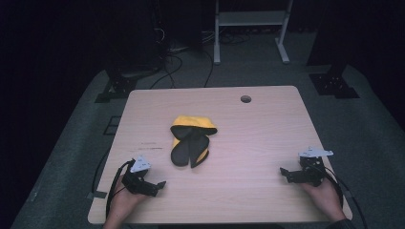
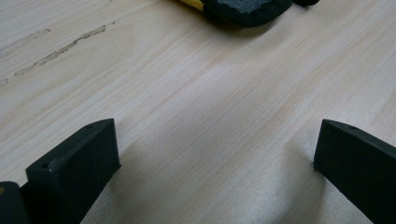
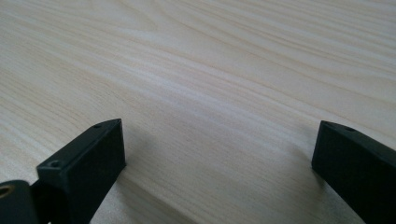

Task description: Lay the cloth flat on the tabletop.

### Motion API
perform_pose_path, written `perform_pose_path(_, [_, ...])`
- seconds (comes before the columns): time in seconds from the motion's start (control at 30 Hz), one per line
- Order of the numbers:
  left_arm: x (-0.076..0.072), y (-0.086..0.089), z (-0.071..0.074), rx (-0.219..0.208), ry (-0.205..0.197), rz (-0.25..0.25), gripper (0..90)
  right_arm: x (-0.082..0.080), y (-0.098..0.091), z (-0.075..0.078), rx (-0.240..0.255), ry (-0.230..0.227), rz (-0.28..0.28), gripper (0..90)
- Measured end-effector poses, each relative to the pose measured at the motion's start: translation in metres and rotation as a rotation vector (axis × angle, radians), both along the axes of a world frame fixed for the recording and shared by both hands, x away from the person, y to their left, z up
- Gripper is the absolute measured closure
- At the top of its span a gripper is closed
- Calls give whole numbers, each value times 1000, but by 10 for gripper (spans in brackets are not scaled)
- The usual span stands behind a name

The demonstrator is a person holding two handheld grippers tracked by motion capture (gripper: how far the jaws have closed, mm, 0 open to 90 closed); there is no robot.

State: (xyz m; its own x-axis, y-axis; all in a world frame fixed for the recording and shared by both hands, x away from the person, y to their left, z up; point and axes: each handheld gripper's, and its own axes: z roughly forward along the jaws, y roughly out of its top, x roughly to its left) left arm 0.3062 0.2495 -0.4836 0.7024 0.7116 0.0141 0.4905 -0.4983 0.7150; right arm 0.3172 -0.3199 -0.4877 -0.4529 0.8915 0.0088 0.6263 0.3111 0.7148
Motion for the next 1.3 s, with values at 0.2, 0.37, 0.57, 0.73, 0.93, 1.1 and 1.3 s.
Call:
perform_pose_path(0.2, [0,0,0,0,1,1,0,0,0,0,0,0,0,17])
perform_pose_path(0.37, [0,0,0,-8,2,6,0,0,0,0,0,0,1,17])
perform_pose_path(0.57, [1,0,2,-28,5,9,0,0,0,0,-1,-1,2,17])
perform_pose_path(0.73, [3,-2,9,-34,-15,9,0,0,0,0,-1,-1,3,17])
perform_pose_path(0.93, [12,-5,18,-56,-38,19,0,0,0,0,-1,-1,3,17])
perform_pose_path(1.1, [18,-8,24,-73,-50,24,0,0,0,0,0,-1,3,17])
perform_pose_path(1.3, [29,-17,31,-102,-64,21,25,0,0,0,-1,-1,3,17])
